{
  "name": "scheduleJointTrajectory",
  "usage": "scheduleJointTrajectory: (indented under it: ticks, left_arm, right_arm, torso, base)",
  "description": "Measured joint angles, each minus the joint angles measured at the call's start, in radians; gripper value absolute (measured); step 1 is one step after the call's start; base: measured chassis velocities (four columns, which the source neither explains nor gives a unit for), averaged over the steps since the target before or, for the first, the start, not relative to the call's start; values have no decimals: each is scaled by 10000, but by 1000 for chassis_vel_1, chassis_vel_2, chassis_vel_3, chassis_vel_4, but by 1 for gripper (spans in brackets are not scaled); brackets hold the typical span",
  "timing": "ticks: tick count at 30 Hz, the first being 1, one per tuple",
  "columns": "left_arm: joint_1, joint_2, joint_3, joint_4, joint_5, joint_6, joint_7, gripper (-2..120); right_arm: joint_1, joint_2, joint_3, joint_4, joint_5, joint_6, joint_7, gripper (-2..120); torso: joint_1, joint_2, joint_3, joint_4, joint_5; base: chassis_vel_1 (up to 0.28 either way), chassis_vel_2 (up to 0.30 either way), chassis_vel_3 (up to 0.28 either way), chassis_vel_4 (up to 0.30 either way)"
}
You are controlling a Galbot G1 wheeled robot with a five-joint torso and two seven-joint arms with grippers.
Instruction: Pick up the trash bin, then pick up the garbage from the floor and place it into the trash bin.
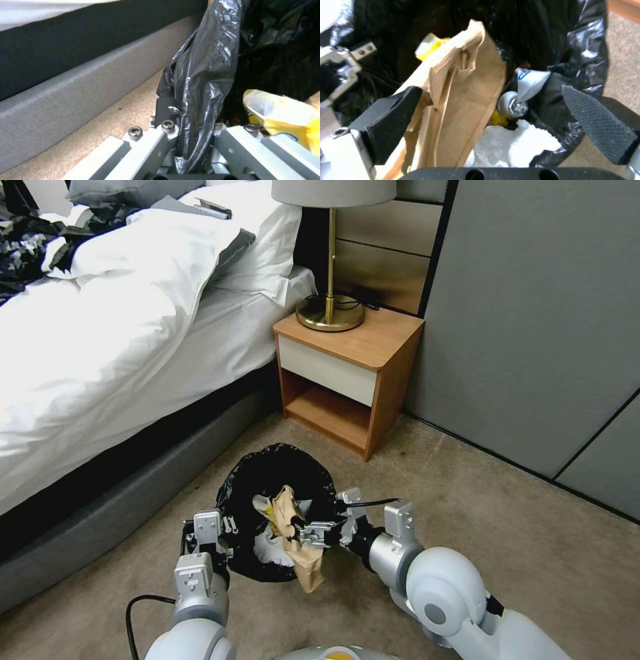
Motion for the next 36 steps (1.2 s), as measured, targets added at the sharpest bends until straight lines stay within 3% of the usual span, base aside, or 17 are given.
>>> scheduleJointTrajectory:
  ticks: [7,16,36]
  left_arm:
    - [115,-30,199,-101,69,-33,-3,1]
    - [279,-48,516,-101,227,-110,-1,1]
    - [113,23,340,2,23,-136,51,1]
  right_arm:
    - [318,406,6,-535,-197,570,-373,100]
    - [1427,1396,-272,-1572,-251,677,179,100]
    - [1363,1114,455,-1776,-695,568,102,100]
  torso:
    - [1,0,0,0,0]
    - [1,0,0,1,0]
    - [1,0,0,2,1]
  base:
    - [0,0,0,0]
    - [0,0,0,0]
    - [0,0,0,0]
